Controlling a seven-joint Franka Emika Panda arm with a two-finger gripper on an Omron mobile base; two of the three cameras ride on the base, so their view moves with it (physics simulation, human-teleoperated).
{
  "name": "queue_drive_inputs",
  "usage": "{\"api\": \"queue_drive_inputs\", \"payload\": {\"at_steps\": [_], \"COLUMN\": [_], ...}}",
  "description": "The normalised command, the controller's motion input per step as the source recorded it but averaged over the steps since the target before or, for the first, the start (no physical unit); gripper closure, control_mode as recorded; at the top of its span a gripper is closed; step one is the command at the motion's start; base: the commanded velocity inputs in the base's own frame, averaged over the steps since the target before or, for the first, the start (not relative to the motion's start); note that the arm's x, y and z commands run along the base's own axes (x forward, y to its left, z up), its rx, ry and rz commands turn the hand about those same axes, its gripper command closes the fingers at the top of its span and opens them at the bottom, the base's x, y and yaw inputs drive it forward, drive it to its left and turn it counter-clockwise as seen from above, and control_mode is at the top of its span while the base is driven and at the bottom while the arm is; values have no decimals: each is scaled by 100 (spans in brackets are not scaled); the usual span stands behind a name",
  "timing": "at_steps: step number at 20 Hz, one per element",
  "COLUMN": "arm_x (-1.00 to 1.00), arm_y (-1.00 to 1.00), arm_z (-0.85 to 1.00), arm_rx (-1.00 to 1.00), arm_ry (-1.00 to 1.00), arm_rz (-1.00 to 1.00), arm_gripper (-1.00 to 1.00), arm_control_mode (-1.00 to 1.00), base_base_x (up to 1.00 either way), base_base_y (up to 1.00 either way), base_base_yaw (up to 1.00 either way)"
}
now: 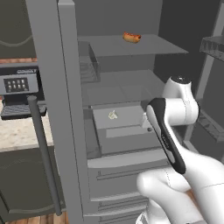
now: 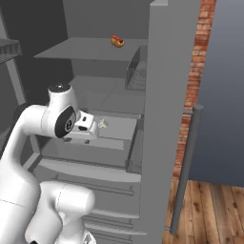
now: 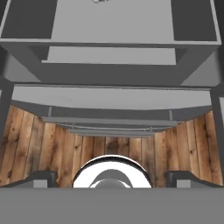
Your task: Fully open the fridge drawer.
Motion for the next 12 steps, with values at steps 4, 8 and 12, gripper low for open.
{"api": "queue_drive_inputs", "payload": {"at_steps": [4, 8, 12], "arm_x": [0, 0, 0], "arm_y": [0, 0, 0], "arm_z": [0, 0, 0], "arm_rx": [0, 0, 0], "arm_ry": [0, 0, 0], "arm_rz": [0, 0, 0], "arm_gripper": [-100, -100, -100], "arm_control_mode": [100, 100, 100], "base_base_x": [-49, -58, -21], "base_base_y": [0, 0, 0], "base_base_yaw": [0, 0, 0]}}
